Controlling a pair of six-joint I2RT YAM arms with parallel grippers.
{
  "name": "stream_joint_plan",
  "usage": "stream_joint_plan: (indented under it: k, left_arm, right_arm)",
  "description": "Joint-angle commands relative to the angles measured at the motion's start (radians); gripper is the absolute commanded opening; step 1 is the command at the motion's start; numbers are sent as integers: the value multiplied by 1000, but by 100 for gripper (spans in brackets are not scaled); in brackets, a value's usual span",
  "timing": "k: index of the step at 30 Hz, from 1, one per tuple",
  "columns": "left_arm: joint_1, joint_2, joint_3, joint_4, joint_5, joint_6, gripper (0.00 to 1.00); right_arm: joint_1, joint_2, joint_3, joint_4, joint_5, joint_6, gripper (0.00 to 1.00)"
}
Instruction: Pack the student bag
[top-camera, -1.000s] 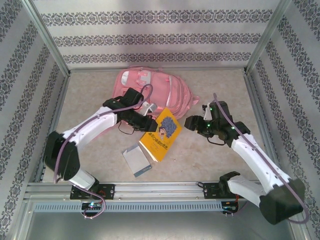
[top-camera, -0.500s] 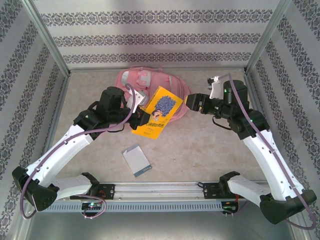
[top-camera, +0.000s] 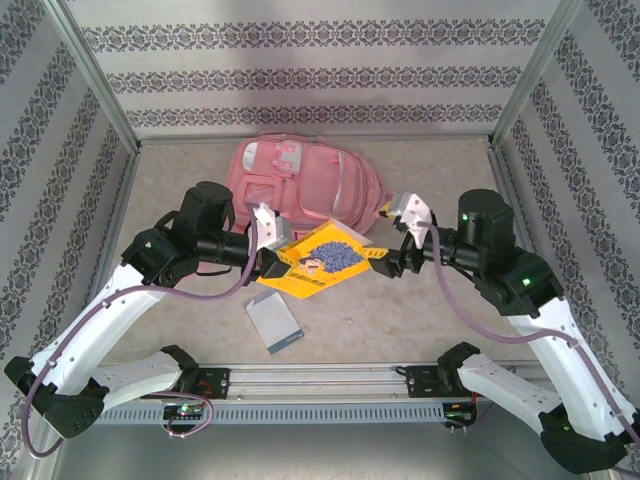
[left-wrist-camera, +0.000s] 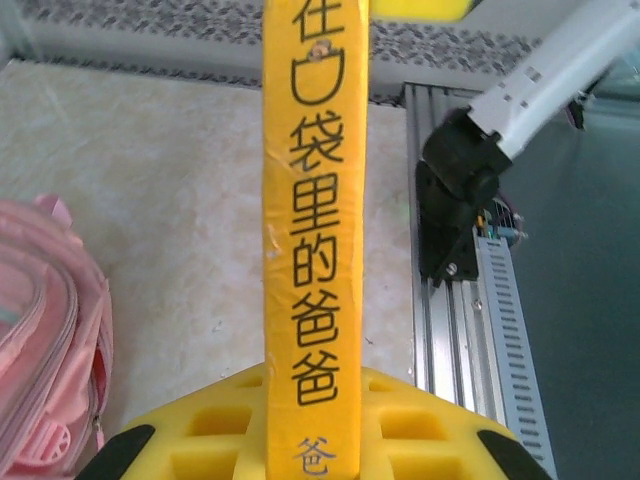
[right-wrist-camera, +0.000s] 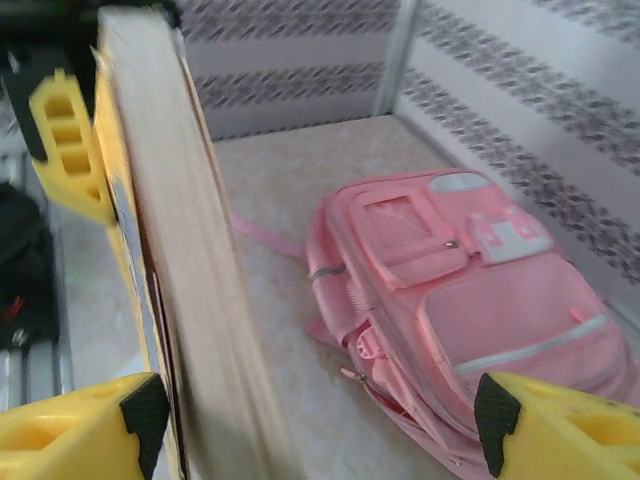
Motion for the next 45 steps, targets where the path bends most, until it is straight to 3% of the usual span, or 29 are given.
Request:
stream_joint_plan:
  k: [1,9,17,19,23,26,29,30,32,33,35,37,39,41,43,45]
  left_arm:
    - [-27,-21,44,-77,75,194,0]
    - [-78,-37,41,-133,33,308,0]
    - [-79,-36,28,-104,-11,332,0]
    - [-80,-42,14,-67,-14,319,0]
    - [-78,-45,-5,-29,-19,313,0]
    - [-78,-44,-11,-16,-12,318,0]
    - [-78,-30,-17,-6,-27,307,0]
    - [-78,-26,-20,13,-48,278,10]
    - [-66,-16,-35,74,-96,174,43]
    - [-57,-3,-35,97,-97,119,54]
    - [-42,42,-12,193,-157,-78,80]
    - [-26,109,29,271,-249,-309,94]
    - [-8,217,125,240,-324,-496,88]
    - [0,349,249,156,-379,-578,77]
    - [1,450,322,117,-498,-663,67]
    - [14,534,376,97,-571,-763,66]
  right_arm:
    - [34,32,38,-44,-107,-158,83]
    - [108,103,59,-104,-101,-183,82]
    - [220,157,16,-44,-159,-66,70]
    - [224,167,3,-47,-163,-56,62]
    - [188,150,-49,-21,-195,-31,33]
    - [132,129,-89,15,-261,1,2]
    - [118,109,-90,37,-290,10,0]
    - [115,99,-86,49,-270,26,0]
    - [73,66,-107,127,-260,121,0]
    - [48,49,-123,159,-239,175,0]
    - [-22,6,-159,196,-149,313,0]
    - [-76,-16,-161,155,29,463,0]
    - [-121,-4,-115,28,242,575,0]
    - [-151,-8,-107,-45,388,631,0]
    - [-176,-8,-102,-103,510,704,0]
    - [-231,-2,-95,-148,550,802,0]
